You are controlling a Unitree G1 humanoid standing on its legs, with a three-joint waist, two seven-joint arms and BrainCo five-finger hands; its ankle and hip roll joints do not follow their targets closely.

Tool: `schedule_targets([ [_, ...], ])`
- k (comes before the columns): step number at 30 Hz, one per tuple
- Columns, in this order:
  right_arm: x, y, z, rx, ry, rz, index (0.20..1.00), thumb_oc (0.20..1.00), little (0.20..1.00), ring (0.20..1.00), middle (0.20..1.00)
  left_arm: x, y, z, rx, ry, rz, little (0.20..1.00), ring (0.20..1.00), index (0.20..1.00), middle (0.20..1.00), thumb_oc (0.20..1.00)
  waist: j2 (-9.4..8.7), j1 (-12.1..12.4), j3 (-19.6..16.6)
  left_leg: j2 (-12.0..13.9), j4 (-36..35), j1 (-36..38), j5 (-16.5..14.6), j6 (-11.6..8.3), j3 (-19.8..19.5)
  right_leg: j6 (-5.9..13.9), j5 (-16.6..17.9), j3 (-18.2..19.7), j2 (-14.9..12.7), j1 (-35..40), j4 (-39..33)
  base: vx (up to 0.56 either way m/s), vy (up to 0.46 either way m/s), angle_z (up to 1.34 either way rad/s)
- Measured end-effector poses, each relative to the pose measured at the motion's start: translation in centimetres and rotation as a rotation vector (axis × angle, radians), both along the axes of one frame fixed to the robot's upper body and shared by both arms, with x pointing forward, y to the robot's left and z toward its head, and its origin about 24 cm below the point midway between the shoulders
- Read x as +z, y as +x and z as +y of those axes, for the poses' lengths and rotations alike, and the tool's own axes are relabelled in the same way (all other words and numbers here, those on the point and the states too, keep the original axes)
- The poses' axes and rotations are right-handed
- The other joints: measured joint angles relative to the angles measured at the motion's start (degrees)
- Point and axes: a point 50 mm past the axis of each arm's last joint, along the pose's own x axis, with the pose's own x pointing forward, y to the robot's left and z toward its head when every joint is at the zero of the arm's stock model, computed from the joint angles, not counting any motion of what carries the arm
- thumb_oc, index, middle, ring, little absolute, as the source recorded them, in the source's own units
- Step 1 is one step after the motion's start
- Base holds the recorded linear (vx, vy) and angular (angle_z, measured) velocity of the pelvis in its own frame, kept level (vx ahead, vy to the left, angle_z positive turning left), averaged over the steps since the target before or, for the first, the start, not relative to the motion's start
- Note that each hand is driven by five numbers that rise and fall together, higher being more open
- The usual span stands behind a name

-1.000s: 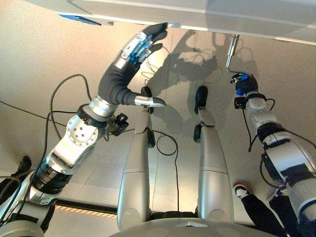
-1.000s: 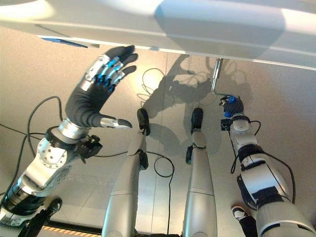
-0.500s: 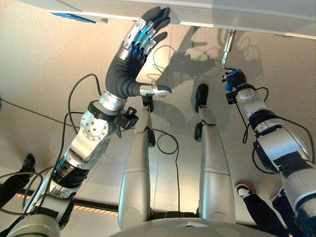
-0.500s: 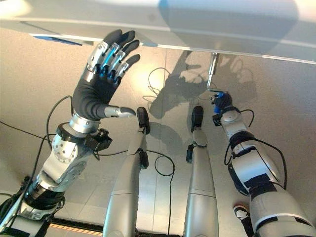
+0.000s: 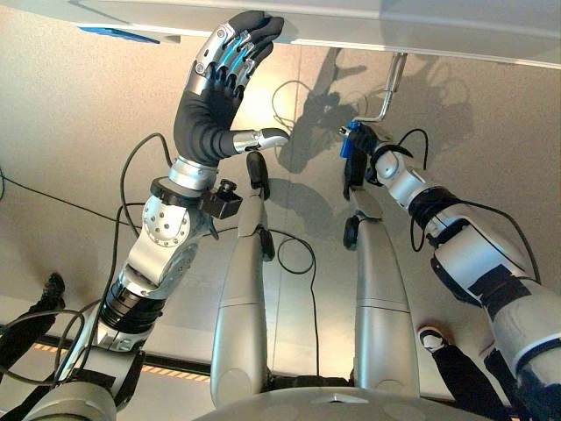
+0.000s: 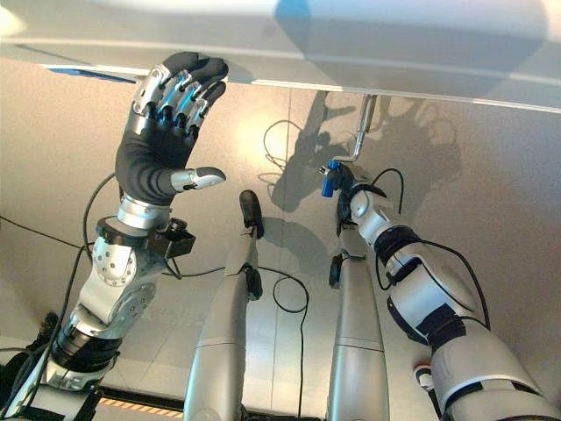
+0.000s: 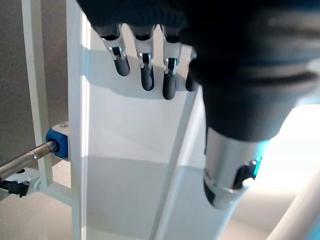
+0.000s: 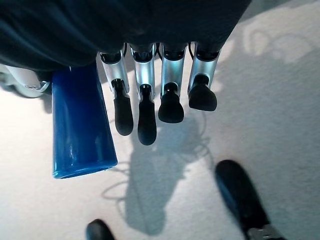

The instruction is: Raise the hospital bed

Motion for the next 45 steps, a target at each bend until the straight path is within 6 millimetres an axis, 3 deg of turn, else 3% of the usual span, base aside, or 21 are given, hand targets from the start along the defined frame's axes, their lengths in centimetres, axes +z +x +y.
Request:
schedule_targets([
  [8,0.5,-0.5,1.7,0.085,0.026,-0.033,0.200,0.200,0.200,0.200,0.200,0.0,0.0,0.0,-0.004,-0.009,0.005,1.000,1.000,1.000,1.000,1.000,0.02,-0.1,0.0,0.1,0.0,0.0,0.0,-0.02,0.0,-0.01,0.0,0.0,0.0,0.0,0.1,0.00,0.000,0.00],
  [12,1.3,-2.8,2.7,0.254,0.230,-0.071,0.200,0.200,0.200,0.200,0.200,-0.2,-0.1,0.3,0.004,0.014,0.005,1.000,1.000,1.000,1.000,1.000,0.27,0.1,0.1,0.0,0.1,0.0,0.0,-0.06,0.0,-0.03,-0.1,-0.2,-0.1,0.0,0.3,0.00,0.000,0.00],
  [15,1.7,-6.0,1.9,0.387,0.422,-0.113,0.200,0.200,0.200,0.200,0.200,-0.4,-0.2,1.3,0.044,0.078,0.005,1.000,1.000,1.000,1.000,1.000,0.68,-0.2,0.1,-0.2,0.1,-0.2,0.0,-0.07,-0.1,0.09,-0.3,-0.3,-0.2,-0.1,0.4,0.00,0.001,0.04],
  [20,2.2,-9.7,-0.2,0.450,0.654,-0.172,0.200,0.200,0.200,0.200,0.200,-0.5,-0.6,2.6,0.094,0.114,-0.014,1.000,1.000,1.000,1.000,1.000,0.69,0.0,0.1,-0.6,0.0,-0.7,0.0,-0.08,-0.5,0.16,-1.2,-0.4,-0.6,-0.6,1.2,0.00,0.006,0.06],
  [27,1.5,-12.6,-2.3,0.434,0.937,-0.235,0.200,0.200,0.200,0.200,0.200,-1.2,-1.1,4.2,0.154,0.121,-0.008,1.000,1.000,1.000,1.000,1.000,0.59,-1.5,0.2,-1.5,0.0,-1.3,-0.2,0.06,-1.2,0.80,-1.6,-0.6,-1.3,-0.6,1.2,0.00,-0.005,0.06],
  [30,1.0,-12.8,-2.0,0.421,1.042,-0.245,0.200,0.200,0.200,0.200,0.200,-1.3,-1.3,4.5,0.156,0.127,-0.011,1.000,1.000,1.000,1.000,1.000,0.43,-1.9,0.3,-1.4,0.1,-1.2,-0.2,0.10,-1.1,0.84,-1.6,-0.4,-1.2,-0.6,1.1,0.00,0.000,0.00],
  [38,0.6,-13.1,-3.0,0.320,1.100,-0.374,0.200,0.200,0.200,0.200,0.200,-0.9,-1.9,4.8,0.137,0.103,-0.029,1.000,1.000,1.000,1.000,1.000,0.17,-3.7,0.3,-1.5,0.5,-1.2,-0.7,0.75,-1.0,1.55,-1.0,0.1,-1.2,0.0,0.1,0.00,-0.004,-0.01],
  [41,0.1,-12.7,-4.4,0.216,1.070,-0.452,0.200,0.200,0.200,0.200,0.200,-0.9,-1.9,4.8,0.134,0.094,-0.029,1.000,1.000,1.000,1.000,1.000,-0.17,-4.6,0.4,-1.8,0.6,-1.1,-0.7,1.01,-1.0,1.99,-0.6,0.3,-1.2,0.5,-0.6,0.00,0.000,0.00],
  [45,-0.6,-11.4,-8.3,-0.020,0.999,-0.567,0.200,0.200,0.200,0.200,0.200,-0.8,-1.9,4.8,0.134,0.094,-0.033,1.000,1.000,1.000,1.000,1.000,-0.78,-4.9,0.3,-2.1,0.9,-0.9,-0.8,1.38,-0.8,2.57,-0.1,1.2,-1.2,1.0,-1.3,0.00,0.001,-0.01],
])
